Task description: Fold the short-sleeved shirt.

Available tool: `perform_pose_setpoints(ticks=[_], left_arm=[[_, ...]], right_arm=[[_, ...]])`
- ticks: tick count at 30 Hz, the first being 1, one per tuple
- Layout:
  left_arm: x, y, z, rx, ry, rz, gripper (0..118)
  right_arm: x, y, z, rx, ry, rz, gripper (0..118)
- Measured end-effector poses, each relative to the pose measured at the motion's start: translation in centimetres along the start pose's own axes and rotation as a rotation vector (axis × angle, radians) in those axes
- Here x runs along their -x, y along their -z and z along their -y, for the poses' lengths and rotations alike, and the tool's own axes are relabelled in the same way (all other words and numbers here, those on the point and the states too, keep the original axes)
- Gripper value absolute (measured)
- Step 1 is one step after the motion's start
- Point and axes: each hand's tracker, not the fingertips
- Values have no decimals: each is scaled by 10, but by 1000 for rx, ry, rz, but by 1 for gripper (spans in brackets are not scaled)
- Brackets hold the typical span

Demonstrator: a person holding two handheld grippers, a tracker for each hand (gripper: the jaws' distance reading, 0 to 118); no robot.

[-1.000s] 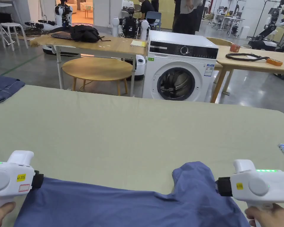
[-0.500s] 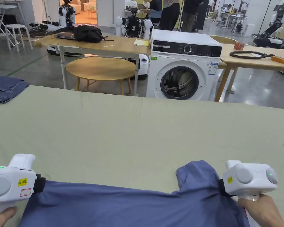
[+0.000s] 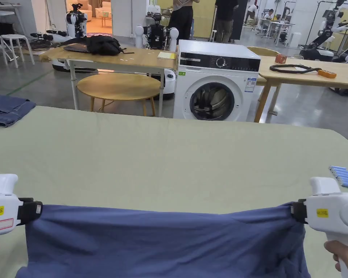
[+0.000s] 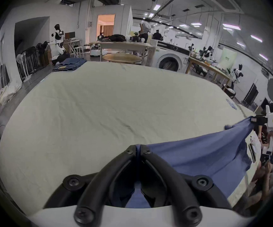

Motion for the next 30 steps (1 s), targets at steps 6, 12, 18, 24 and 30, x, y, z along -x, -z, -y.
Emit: perform_pose_setpoints(ticks=[6,12,18,24,30], left_arm=[[-4,-47,39,-25,-4,16,0],[-5,-65,95,8,2,11,0],[-5,-68,142,66,-11,-2,0],[-6,-53,172,149,11,-26,0],[-9,-42,180,170,52,-60,0]], right_arm=[[25,-97,62,-6,-2,4,0],[16,-118,117,59,-22,37,0],[12,-113,162,150,-60,73,0],[-1,-80,191,207,-76,107,0],[-8,-57,204,220,-89,117,9]])
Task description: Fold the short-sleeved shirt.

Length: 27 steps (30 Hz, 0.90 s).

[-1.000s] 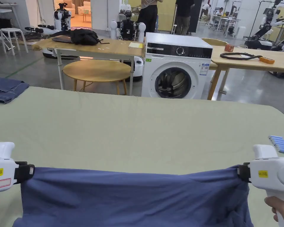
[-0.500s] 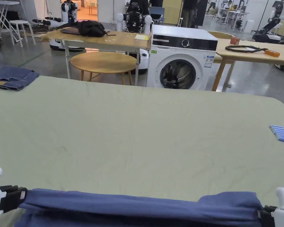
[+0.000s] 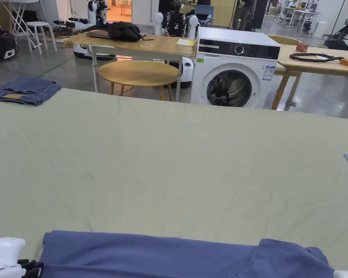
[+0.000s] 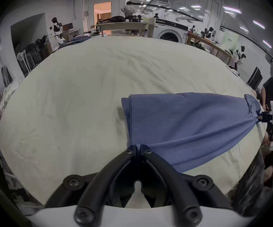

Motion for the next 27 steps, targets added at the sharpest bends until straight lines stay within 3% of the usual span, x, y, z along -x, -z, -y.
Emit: perform_pose_setpoints(ticks=[1,3,4,8,13,18,21,23,25,27], left_arm=[[0,0,-2,3,-11,-1,4],[1,-3,-10,13,-33,-15,27],[0,-6,-14,14,-42,-37,33],[-13,-22,-28,-88,-44,-33,34],[-46,-22,-52,-274,-1,14,34],[-97,-30,-72,-507,67,-18,34],[-119,-41,-75,-629,82,-72,34],[-130,-47,-77,-709,88,-138,27],[-132,-53,-74,-784,81,-153,0],[-133,-59,-75,-836,57,-179,0]], right_arm=[[4,-1,4,-15,-10,14,27],[3,-4,0,-27,-24,73,63],[5,-10,-1,-43,-10,110,70],[14,-38,-16,-140,33,106,70],[54,-61,-38,-337,19,190,70],[102,-80,-61,-645,133,13,70],[129,-91,-69,-771,146,17,50],[142,-95,-74,-814,153,13,5],[153,-98,-75,-842,161,11,0],[161,-98,-77,-846,155,-16,0]])
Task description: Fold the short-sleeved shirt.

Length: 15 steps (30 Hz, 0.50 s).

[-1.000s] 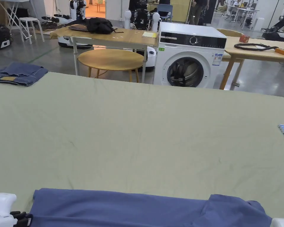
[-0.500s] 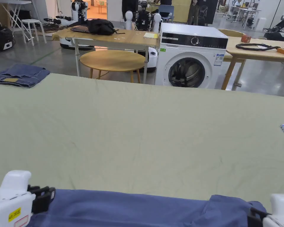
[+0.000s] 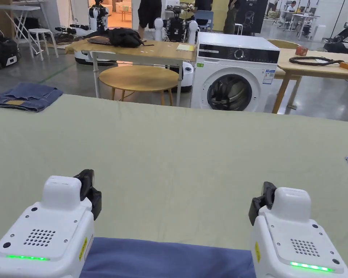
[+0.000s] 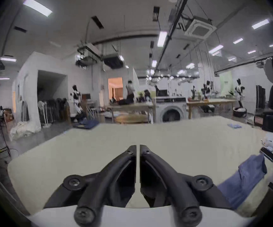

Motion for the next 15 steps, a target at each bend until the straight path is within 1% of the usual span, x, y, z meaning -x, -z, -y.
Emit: perform_pose_setpoints(ticks=[2,5,7,9,12,14,15], left_arm=[[8,1,-4,23,-41,39,0],[22,7,-7,94,-75,23,0],[43,8,-7,184,-99,38,0],[72,12,-5,312,-144,64,0],[125,16,10,473,-262,156,0],[158,20,25,562,-328,179,0],[175,24,33,641,-362,216,0]], right_arm=[[7,-1,1,-8,5,-9,0],[13,-1,1,-13,2,-16,0],[17,-1,0,0,-11,-24,0],[18,0,0,2,-11,-32,0],[21,3,2,15,-34,-39,0],[21,5,4,26,-38,-52,0],[22,6,5,32,-48,-52,0]])
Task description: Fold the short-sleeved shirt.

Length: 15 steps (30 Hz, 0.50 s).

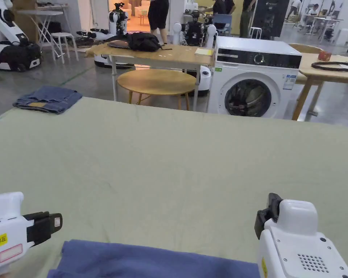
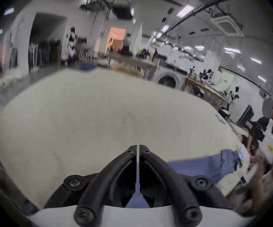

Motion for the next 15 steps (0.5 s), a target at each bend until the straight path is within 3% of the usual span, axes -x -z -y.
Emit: perform_pose_setpoints(ticks=[2,3,4,5,6,10,15], left_arm=[[23,5,2,97,-25,21,3],[35,8,3,144,-39,50,14],[51,13,7,187,-71,103,37],[59,17,9,226,-123,124,52],[70,21,12,259,-178,163,59],[101,41,25,335,-335,223,62],[104,73,50,365,-516,492,62]], right_arm=[[-1,2,3,9,-5,-8,0],[-1,3,4,17,-6,-10,0],[-1,3,5,23,-10,-9,0],[-2,4,7,30,-13,-10,0],[-3,5,9,37,-13,-10,0],[-7,7,15,64,-11,-18,0],[-9,7,20,81,-29,-20,0]])
